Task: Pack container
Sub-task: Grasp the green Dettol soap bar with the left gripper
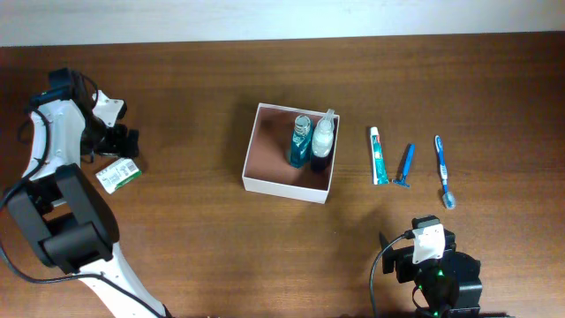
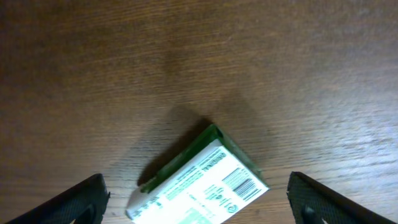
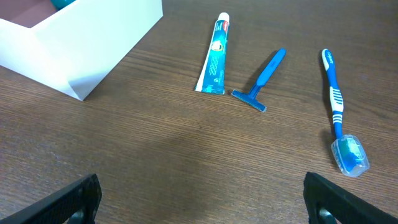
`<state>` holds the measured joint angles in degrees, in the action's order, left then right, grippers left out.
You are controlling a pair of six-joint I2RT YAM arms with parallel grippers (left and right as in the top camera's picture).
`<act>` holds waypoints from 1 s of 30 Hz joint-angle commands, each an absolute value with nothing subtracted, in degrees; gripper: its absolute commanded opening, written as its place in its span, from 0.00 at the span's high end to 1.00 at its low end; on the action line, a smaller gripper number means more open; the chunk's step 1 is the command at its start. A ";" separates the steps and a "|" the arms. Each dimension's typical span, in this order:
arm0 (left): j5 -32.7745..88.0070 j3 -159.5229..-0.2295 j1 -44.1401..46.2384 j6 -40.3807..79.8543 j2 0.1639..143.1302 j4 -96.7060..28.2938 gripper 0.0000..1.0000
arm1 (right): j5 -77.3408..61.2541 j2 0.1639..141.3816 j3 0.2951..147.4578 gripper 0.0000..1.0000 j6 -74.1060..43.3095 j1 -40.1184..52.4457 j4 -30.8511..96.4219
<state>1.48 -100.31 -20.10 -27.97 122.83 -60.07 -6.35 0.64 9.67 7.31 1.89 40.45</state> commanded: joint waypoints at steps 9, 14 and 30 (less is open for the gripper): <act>2.20 -95.33 -20.38 -35.81 125.71 -61.12 0.23 | -6.44 0.25 9.39 0.01 6.98 1.43 40.47; 2.11 -91.22 -20.36 -35.83 125.71 -59.66 0.24 | -6.44 0.25 9.39 0.01 6.98 1.43 40.47; 2.20 -90.87 -19.53 -26.83 125.67 -60.73 0.54 | -6.44 0.25 9.39 0.01 6.98 1.43 40.47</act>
